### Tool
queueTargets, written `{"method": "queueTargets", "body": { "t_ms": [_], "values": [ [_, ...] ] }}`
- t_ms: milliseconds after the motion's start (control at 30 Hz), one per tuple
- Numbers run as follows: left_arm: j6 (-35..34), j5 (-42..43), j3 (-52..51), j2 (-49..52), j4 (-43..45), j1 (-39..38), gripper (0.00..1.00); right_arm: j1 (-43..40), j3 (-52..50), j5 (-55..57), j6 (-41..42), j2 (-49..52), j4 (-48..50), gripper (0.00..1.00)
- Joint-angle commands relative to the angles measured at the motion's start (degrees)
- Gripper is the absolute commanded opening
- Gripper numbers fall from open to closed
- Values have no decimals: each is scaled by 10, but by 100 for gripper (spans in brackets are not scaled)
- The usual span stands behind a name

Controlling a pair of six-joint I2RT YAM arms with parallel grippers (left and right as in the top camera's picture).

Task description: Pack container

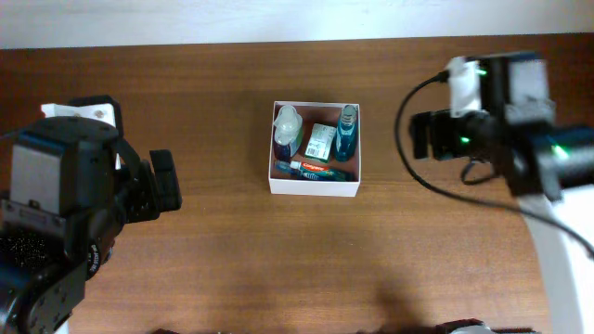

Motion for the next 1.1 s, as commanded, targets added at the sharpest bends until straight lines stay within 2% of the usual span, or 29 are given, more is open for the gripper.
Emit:
{"method": "queueTargets", "body": {
  "t_ms": [0, 167, 333, 500, 767, 900, 1067],
  "values": [
    [0, -8, -1, 0, 0, 3, 99, -30, -11, 10, -6, -80, 29, 99],
    [0, -8, -1, 0, 0, 3, 99, -95, -92, 9, -5, -190, 78, 99],
    [0, -8, -1, 0, 0, 3, 99, -138, -264, 9, -5, -322, 160, 99],
    [0, -8, -1, 0, 0, 3, 99, -142, -455, 6, -5, -447, 237, 99],
    [0, -8, -1, 0, 0, 3, 99, -142, -697, -8, -3, -622, 287, 99],
    [0, -8, -1, 0, 0, 3, 99, -142, -781, -26, -3, -704, 334, 99],
    [0, -8, -1, 0, 0, 3, 99, -142, -831, -35, -3, -763, 335, 99]
  ]
}}
